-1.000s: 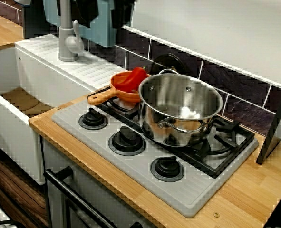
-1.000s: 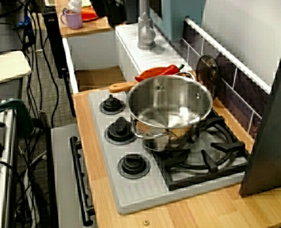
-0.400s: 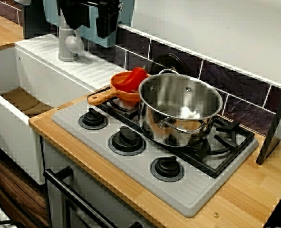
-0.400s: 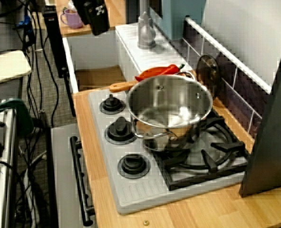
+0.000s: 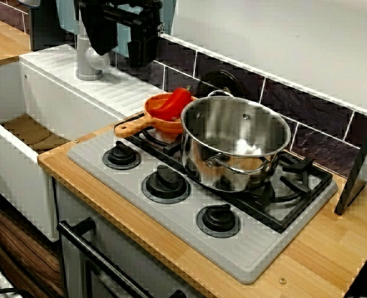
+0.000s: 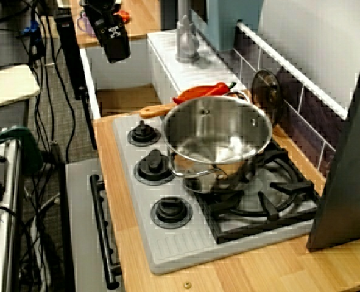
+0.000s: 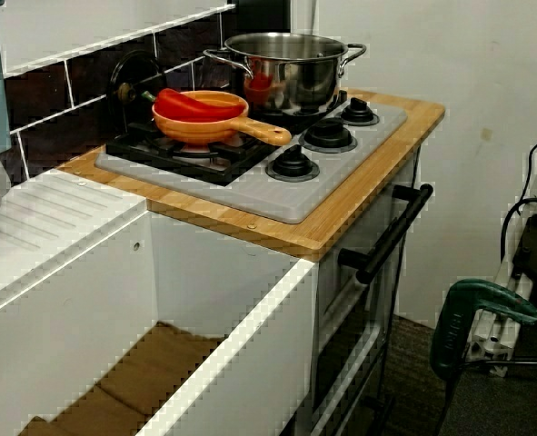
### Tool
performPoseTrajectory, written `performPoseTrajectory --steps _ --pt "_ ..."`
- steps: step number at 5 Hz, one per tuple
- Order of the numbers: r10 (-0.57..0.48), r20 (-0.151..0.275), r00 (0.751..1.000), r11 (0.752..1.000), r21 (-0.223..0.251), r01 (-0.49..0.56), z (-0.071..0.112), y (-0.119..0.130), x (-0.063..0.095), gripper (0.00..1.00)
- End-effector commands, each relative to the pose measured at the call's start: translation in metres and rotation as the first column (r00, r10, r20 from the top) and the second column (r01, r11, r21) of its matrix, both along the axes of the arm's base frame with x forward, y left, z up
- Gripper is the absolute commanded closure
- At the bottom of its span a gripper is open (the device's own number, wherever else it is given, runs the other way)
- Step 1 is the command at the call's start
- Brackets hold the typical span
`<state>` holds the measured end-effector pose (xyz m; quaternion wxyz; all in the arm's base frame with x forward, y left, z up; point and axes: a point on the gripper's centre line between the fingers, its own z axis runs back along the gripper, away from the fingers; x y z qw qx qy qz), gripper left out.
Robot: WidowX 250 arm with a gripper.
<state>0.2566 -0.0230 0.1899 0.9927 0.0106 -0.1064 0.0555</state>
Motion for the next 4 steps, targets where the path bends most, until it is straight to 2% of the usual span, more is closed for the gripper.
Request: performPoseTrajectory --steps 1,2,4 --pt "-0.225 -0.021 0.974 0.974 0.004 0.225 -0.018 -0.005 -0.007 0.48" --pt "-0.287 -0.031 0.957 0.958 0.002 0.287 -0.029 -0.005 -0.005 1.00" --pt "-0.369 -0.051 0.928 0.929 0.009 0.370 -0.050 -0.012 0.003 1.00"
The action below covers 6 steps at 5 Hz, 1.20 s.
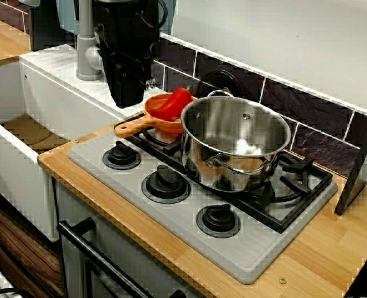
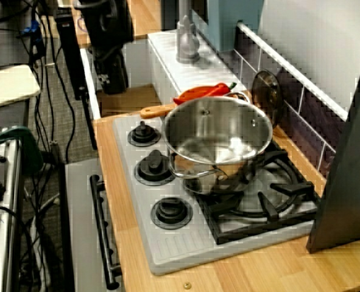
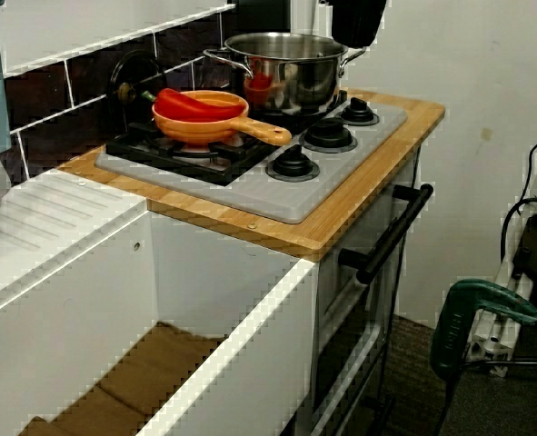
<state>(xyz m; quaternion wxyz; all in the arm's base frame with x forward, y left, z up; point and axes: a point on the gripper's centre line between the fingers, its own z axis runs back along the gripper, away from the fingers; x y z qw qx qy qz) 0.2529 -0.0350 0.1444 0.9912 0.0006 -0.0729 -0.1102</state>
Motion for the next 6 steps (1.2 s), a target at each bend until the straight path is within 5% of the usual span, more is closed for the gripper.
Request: performPoseTrajectory --steps 1,6 --pt "-0.093 0.019 0.996 0.996 0.006 0.092 -0.014 -0.007 0.010 1.00" --pt "-0.113 0.060 0.992 0.994 0.006 0.113 -0.036 -0.023 0.034 1.00"
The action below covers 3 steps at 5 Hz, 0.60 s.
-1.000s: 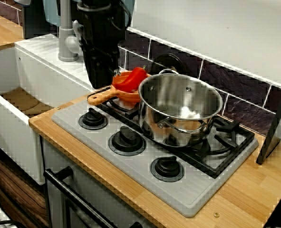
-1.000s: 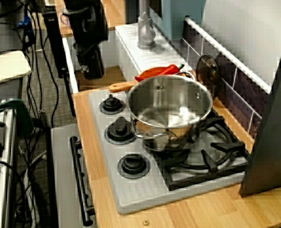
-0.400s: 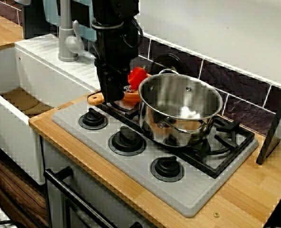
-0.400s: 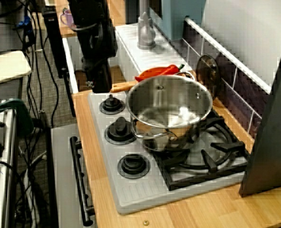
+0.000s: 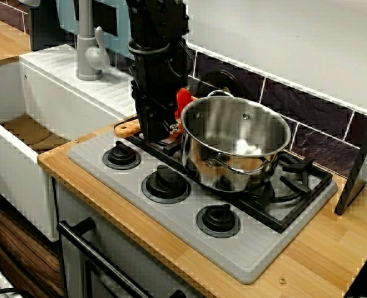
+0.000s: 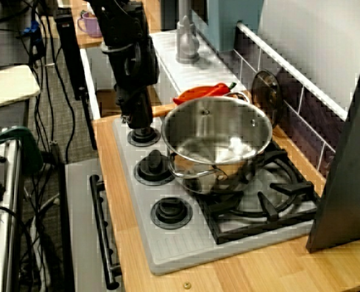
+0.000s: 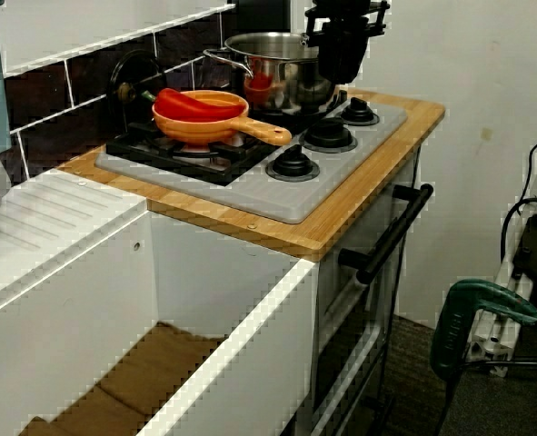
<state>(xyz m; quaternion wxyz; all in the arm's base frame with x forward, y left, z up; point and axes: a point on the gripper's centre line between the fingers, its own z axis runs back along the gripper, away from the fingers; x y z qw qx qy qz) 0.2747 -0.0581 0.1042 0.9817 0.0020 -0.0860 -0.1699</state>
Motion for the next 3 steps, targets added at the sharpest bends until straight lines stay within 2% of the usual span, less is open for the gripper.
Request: performPoseTrajectory --steps 1,3 --pt "0.011 0.038 0.999 1.000 -0.008 -0.010 0.002 -0.006 0.021 1.00" --pt "0.024 0.045 0.999 1.000 -0.015 -0.023 0.001 -0.018 0.040 1.00"
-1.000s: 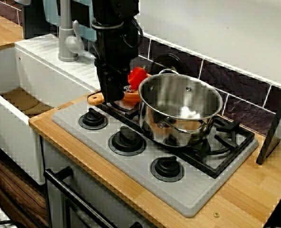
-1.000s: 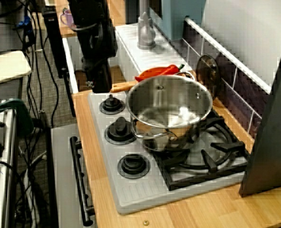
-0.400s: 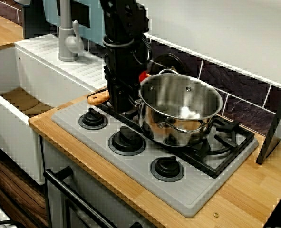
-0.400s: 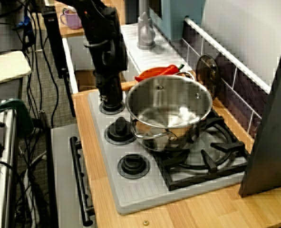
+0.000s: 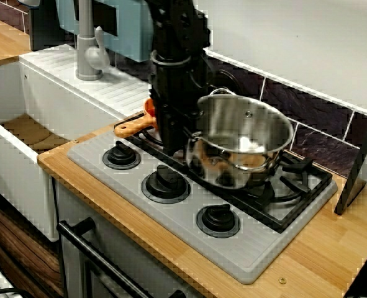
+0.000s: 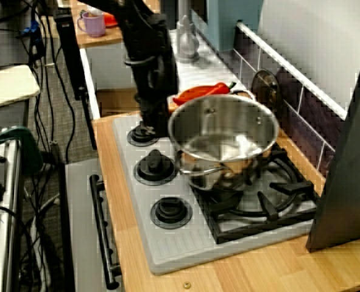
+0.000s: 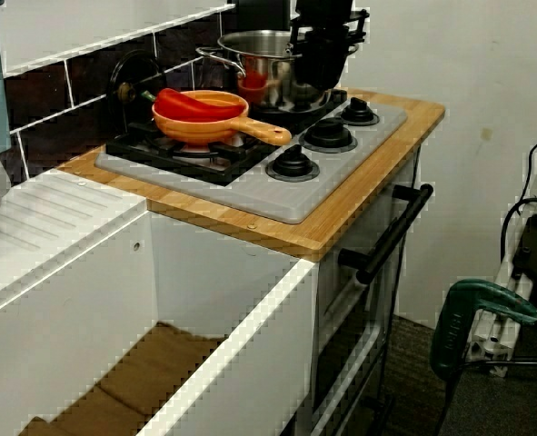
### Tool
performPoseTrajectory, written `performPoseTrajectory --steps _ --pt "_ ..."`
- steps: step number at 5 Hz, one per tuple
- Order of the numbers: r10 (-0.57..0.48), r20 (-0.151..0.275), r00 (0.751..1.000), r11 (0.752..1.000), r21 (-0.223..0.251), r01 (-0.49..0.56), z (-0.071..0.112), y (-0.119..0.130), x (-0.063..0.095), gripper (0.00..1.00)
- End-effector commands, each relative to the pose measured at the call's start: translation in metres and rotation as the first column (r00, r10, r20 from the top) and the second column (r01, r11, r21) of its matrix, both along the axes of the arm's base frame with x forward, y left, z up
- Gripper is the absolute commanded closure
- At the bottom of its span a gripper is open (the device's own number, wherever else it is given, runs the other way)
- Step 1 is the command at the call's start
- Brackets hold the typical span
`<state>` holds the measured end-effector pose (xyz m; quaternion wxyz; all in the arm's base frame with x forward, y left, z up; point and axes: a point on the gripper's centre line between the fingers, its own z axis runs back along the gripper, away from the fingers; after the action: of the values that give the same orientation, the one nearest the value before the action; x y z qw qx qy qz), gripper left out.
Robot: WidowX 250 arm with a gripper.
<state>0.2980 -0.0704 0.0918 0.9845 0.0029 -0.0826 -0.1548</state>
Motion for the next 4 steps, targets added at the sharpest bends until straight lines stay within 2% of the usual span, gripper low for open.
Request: performPoseTrajectory --steps 1,2,4 --pt "-0.001 0.056 0.998 1.000 -0.017 0.002 0.0129 -0.0099 0.0224 1.00" --pt "0.004 0.055 0.999 1.000 -0.015 -0.003 0.0117 -0.0124 0.0250 1.00" --pt "0.015 0.055 0.998 1.000 -0.004 -0.015 0.0198 -0.0091 0.0183 1.00"
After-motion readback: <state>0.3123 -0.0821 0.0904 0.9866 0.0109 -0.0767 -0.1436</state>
